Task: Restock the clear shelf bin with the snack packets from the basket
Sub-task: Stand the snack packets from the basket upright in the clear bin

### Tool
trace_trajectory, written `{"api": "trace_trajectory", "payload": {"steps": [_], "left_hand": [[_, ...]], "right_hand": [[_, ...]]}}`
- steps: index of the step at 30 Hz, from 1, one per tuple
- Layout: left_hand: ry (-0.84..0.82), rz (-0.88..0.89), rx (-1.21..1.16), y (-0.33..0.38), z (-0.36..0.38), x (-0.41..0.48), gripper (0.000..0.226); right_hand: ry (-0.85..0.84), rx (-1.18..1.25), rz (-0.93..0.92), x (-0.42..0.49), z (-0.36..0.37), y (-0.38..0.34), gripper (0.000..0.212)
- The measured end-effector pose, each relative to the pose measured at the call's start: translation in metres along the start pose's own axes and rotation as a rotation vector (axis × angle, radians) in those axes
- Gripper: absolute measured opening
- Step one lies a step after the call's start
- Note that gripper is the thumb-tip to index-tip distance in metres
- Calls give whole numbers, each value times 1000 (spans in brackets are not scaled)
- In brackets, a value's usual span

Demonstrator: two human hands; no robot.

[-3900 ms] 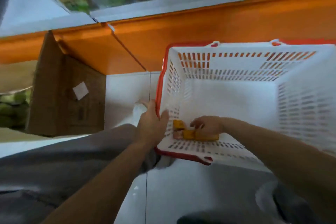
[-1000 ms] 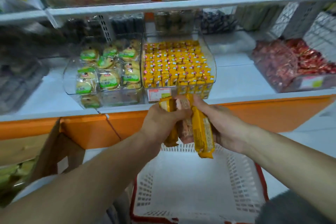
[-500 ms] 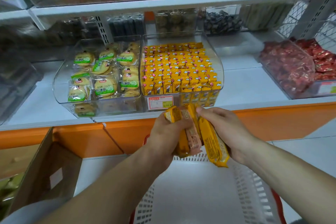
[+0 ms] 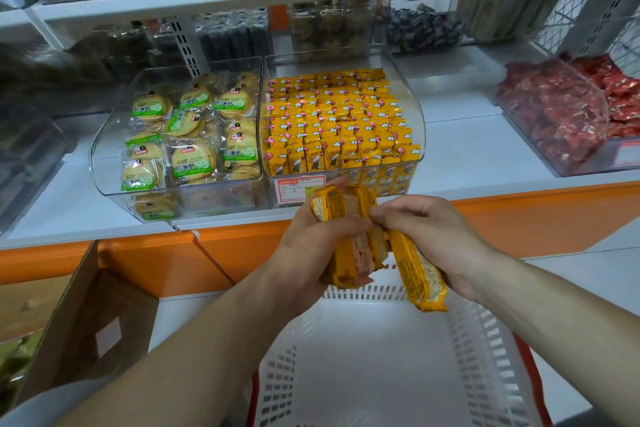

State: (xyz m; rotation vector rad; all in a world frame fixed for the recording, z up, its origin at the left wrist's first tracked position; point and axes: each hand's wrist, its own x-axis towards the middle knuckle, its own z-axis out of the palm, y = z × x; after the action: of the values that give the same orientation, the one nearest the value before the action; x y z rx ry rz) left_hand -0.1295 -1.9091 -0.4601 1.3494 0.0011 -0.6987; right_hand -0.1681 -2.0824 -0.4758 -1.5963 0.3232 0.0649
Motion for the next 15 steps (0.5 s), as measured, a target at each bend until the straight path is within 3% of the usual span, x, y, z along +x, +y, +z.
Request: {"api": "trace_trajectory", "payload": {"steps": [5,10,12,15], "left_hand": [[33,31,42,3,-3,-3,48],[38,10,46,9,-4,-7,43],[38,16,41,12,-6,-8,42],[51,26,52,13,-9,-10,42]], "right_hand": [[-34,-73,-1,-3,3,-5,8],[25,-180,53,-4,1,-10,30],[46,-117,143,-4,-3,-9,36],[47,48,282,-5,-5,-11,25]]}}
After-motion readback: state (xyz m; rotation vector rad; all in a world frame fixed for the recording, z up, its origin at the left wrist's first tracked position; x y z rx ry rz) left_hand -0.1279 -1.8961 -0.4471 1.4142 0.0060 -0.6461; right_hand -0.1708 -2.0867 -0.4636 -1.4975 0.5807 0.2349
